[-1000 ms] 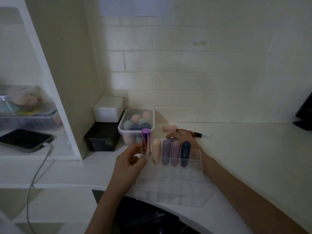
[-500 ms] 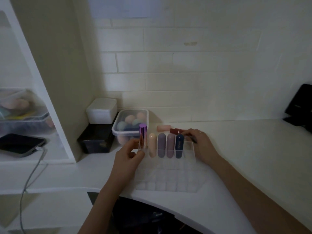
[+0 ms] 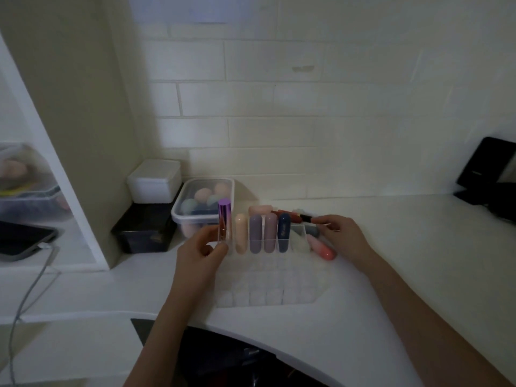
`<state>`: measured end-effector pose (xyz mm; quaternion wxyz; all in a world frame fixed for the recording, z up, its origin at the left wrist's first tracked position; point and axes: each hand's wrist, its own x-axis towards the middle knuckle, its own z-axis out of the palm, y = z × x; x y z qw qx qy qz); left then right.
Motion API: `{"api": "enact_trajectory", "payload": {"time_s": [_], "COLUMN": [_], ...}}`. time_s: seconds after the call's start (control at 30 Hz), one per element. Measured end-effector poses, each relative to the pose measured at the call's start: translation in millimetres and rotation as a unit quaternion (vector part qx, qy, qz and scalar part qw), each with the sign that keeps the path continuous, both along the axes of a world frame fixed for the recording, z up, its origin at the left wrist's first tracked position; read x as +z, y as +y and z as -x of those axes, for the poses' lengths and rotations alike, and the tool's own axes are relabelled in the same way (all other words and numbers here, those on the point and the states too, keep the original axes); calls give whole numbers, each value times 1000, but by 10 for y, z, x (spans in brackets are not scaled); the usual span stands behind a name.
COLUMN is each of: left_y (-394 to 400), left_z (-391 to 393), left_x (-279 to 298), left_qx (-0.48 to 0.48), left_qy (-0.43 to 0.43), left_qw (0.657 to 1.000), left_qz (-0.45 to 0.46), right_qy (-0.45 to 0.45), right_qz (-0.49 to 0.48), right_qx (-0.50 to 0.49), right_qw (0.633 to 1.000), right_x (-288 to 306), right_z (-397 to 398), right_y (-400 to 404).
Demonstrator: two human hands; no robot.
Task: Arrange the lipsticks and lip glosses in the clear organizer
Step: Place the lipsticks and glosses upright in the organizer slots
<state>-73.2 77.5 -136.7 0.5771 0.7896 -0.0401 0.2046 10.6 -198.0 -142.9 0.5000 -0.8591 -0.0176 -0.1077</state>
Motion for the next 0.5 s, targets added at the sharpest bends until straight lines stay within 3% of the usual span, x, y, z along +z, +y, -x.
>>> {"api": "enact_trajectory", "payload": {"time_s": [0.3,0.37,0.5], "left_y": [-7,-15,-9], "left_z": [19,22,6], "left_x": [1,7,-13], "left_qx": [-4,0,15], "left_qy": [4,3,1], "left_qw": [1000,1000,1000], "left_qz": [10,9,5], "right_qy": [-4,-7,-9], "right_qz": [94,56,-138], "right_qx": [18,21,30], "right_qw": [995,998,990], "right_x": [-47,-29,98], "right_z": [27,36,65], "right_y": [67,66,70]}}
